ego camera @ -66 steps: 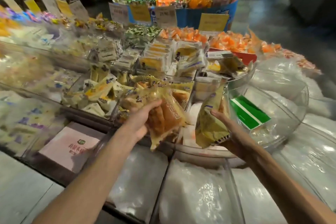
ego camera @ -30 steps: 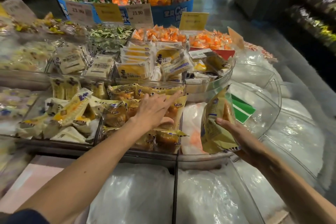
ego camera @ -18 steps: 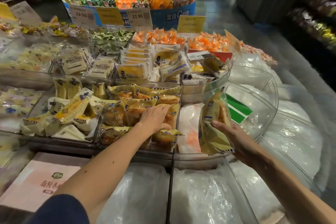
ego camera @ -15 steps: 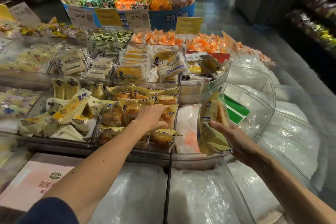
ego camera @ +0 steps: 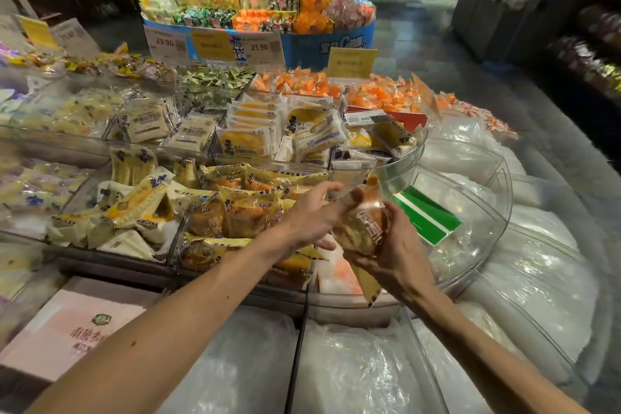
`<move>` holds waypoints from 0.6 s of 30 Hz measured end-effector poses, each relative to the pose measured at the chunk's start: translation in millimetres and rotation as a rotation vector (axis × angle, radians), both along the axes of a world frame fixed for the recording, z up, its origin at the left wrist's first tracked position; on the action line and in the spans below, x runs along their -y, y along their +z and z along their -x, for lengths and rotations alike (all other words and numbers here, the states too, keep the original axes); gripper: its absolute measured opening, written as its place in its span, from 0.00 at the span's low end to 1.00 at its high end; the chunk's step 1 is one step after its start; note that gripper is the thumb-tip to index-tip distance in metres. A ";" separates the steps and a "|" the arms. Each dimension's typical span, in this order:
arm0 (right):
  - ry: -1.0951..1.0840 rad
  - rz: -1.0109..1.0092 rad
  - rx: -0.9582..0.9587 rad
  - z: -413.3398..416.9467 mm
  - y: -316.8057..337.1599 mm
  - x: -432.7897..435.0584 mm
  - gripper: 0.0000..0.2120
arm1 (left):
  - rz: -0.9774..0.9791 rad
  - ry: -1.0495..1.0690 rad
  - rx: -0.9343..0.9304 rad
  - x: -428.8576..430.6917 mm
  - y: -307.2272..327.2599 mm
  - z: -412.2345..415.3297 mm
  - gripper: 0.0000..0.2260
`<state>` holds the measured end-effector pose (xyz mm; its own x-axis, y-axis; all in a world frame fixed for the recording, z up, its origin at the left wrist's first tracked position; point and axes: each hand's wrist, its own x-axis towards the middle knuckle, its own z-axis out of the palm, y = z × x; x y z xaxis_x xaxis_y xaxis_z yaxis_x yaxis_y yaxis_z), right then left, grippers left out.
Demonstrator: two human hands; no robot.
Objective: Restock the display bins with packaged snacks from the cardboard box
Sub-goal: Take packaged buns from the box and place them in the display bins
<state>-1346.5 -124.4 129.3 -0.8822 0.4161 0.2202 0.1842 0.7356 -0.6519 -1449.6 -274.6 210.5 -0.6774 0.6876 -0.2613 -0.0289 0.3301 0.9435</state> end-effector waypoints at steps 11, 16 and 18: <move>0.032 0.095 -0.103 -10.4 -6.9 -21.7 0.53 | -0.059 0.287 0.068 -11.8 -21.7 19.2 0.21; -0.128 0.964 0.104 -1.8 6.1 -40.5 0.47 | -0.341 0.476 0.412 -30.3 -38.5 19.2 0.20; -0.016 1.106 0.116 7.0 19.3 -45.7 0.31 | -0.368 0.471 0.481 -38.8 -45.8 16.2 0.19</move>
<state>-1353.5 -78.7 148.6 -0.8664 0.3436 -0.3622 0.2903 -0.2435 -0.9254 -1465.8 -235.7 164.7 -0.7899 0.4543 -0.4120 -0.5243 -0.1516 0.8380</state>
